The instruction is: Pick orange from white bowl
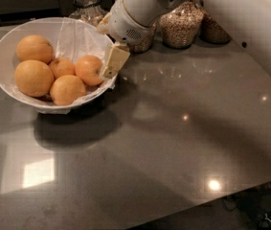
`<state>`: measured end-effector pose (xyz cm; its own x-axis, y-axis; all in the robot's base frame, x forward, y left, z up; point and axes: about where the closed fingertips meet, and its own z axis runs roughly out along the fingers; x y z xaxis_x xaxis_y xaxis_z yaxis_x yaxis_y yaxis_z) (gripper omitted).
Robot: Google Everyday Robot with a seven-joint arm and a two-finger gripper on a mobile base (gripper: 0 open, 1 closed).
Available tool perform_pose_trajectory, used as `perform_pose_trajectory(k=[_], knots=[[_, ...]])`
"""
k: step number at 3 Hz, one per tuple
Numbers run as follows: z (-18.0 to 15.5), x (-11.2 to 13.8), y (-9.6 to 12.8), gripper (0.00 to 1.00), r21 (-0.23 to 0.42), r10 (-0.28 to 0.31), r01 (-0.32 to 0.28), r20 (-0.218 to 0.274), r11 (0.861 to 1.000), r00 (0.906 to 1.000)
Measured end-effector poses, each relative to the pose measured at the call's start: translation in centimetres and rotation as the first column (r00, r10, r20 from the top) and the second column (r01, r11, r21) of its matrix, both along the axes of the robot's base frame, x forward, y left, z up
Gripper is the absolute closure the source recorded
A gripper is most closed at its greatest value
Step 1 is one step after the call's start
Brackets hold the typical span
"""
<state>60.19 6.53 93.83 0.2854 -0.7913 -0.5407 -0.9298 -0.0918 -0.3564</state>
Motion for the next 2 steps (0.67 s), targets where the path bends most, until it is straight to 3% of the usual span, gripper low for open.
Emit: perform_pose_trajectory(k=[2], knots=[[-0.7, 0.1, 2.4, 0.23, -0.028, 0.076, -0.076, -0.015, 0.997, 0.997]])
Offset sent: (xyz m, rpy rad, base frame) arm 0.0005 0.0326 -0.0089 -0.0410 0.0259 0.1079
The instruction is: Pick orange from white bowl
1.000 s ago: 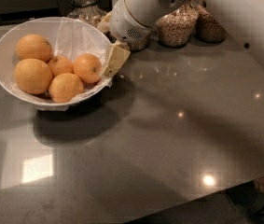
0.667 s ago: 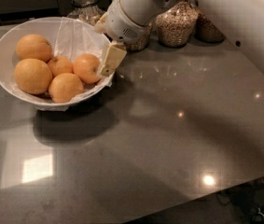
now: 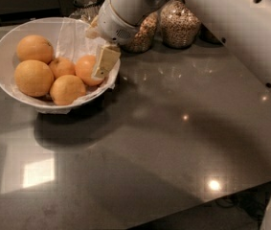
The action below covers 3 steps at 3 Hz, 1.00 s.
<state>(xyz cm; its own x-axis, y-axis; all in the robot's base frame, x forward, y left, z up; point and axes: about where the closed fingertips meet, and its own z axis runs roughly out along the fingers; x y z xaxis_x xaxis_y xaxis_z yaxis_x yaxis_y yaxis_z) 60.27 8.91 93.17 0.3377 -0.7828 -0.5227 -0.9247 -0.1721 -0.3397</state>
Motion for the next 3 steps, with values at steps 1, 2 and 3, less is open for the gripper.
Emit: perform_pose_trajectory(k=[1, 2, 3], knots=[[-1.0, 0.0, 0.7, 0.2, -0.006, 0.021, -0.022, -0.03, 1.0, 0.9993], [-2.2, 0.4, 0.8, 0.21, -0.018, 0.029, -0.03, -0.06, 0.999, 0.9978], [-3.1, 0.9, 0.6, 0.21, -0.034, 0.031, -0.034, -0.083, 0.999, 0.996]])
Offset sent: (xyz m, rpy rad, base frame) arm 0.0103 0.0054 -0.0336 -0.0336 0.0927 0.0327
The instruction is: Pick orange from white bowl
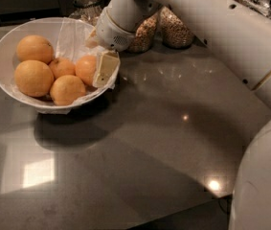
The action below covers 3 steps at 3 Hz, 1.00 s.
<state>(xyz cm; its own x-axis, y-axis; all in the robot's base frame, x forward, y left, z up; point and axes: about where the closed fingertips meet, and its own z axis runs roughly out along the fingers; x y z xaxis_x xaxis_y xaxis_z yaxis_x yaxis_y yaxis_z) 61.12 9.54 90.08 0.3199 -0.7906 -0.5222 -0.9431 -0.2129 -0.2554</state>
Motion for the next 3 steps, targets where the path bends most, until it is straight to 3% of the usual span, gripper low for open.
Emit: perform_pose_trajectory(k=[3], knots=[[-1.9, 0.7, 1.7, 0.23, -0.029, 0.047, -0.048, -0.053, 0.998, 0.9975]])
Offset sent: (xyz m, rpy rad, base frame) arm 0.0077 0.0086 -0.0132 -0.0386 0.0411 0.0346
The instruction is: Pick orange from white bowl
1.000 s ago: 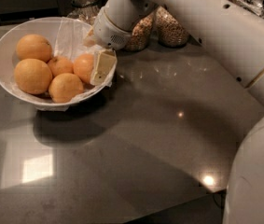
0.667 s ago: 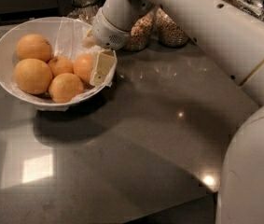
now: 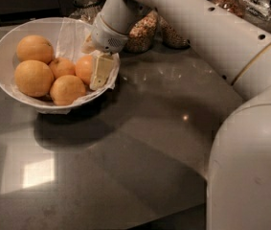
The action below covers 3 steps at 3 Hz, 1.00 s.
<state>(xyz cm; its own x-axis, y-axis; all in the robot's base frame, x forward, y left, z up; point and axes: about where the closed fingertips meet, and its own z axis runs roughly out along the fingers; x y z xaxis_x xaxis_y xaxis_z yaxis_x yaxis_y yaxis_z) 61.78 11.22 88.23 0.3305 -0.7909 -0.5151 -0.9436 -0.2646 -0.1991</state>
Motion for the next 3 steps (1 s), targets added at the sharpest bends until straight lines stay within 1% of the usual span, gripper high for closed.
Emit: perform_pose_trajectory(k=[1, 2, 3], knots=[[-0.43, 0.06, 0.87, 0.28, 0.004, 0.017, -0.017, -0.012, 1.0, 0.9998], [-0.43, 0.06, 0.87, 0.47, 0.004, 0.017, -0.017, -0.012, 1.0, 0.9998], [-0.43, 0.06, 0.88, 0.7, 0.004, 0.017, -0.017, -0.013, 1.0, 0.9998]])
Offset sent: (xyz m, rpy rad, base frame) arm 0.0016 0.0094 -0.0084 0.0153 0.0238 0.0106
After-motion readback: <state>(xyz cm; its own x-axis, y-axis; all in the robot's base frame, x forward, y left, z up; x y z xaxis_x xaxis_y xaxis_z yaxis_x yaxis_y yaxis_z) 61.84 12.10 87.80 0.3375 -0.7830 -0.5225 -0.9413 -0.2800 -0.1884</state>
